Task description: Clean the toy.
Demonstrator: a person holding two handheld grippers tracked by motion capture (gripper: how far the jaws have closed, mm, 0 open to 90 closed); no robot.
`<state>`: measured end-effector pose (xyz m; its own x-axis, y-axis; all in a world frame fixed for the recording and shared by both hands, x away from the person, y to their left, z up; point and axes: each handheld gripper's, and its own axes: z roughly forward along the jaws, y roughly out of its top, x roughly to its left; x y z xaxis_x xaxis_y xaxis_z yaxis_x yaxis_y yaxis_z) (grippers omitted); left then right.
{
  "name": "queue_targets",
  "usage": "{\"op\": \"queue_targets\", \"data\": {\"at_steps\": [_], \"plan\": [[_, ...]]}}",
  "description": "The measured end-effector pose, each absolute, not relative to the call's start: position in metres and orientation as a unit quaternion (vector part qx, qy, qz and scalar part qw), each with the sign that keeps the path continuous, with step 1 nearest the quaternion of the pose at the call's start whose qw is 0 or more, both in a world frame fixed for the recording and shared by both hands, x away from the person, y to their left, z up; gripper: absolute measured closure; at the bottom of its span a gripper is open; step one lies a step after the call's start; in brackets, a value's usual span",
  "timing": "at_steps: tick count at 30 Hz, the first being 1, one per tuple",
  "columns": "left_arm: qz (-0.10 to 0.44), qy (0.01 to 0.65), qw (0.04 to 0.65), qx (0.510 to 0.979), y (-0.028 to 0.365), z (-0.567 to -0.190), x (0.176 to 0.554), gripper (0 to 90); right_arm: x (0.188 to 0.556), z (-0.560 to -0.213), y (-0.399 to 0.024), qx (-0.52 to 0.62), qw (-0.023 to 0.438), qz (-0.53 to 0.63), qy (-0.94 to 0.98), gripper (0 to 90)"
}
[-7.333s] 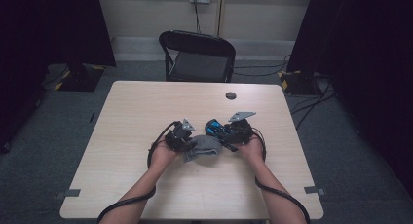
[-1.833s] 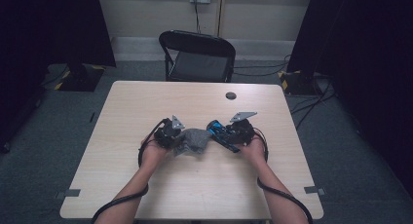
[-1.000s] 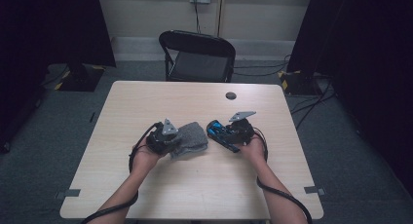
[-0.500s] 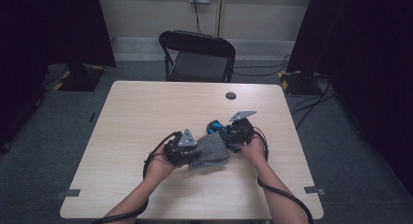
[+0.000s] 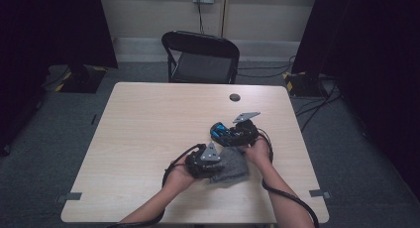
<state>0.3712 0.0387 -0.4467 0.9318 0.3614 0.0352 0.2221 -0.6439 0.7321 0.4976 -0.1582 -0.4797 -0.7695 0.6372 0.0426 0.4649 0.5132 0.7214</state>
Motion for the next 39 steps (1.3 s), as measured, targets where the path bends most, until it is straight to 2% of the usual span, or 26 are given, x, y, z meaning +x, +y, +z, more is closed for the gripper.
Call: {"op": "queue_targets", "data": {"at_steps": [5, 11, 22, 39], "plan": [[0.071, 0.144, 0.394, 0.905, 0.022, -0.45, 0.367, 74.2, 0.498, -0.48, -0.158, 0.319, 0.114, 0.376, 0.863, 42.3], [0.059, 0.159, 0.386, 0.907, 0.015, -0.462, 0.377, 74.1, 0.497, -0.48, -0.158, 0.319, 0.117, 0.375, 0.862, 42.2], [0.057, 0.202, 0.37, 0.905, 0.026, -0.472, 0.393, 73.2, 0.497, -0.48, -0.158, 0.319, 0.117, 0.375, 0.863, 42.3], [0.078, 0.223, 0.343, 0.909, 0.042, -0.47, 0.409, 73.0, 0.497, -0.48, -0.158, 0.318, 0.119, 0.374, 0.863, 42.2]]}}
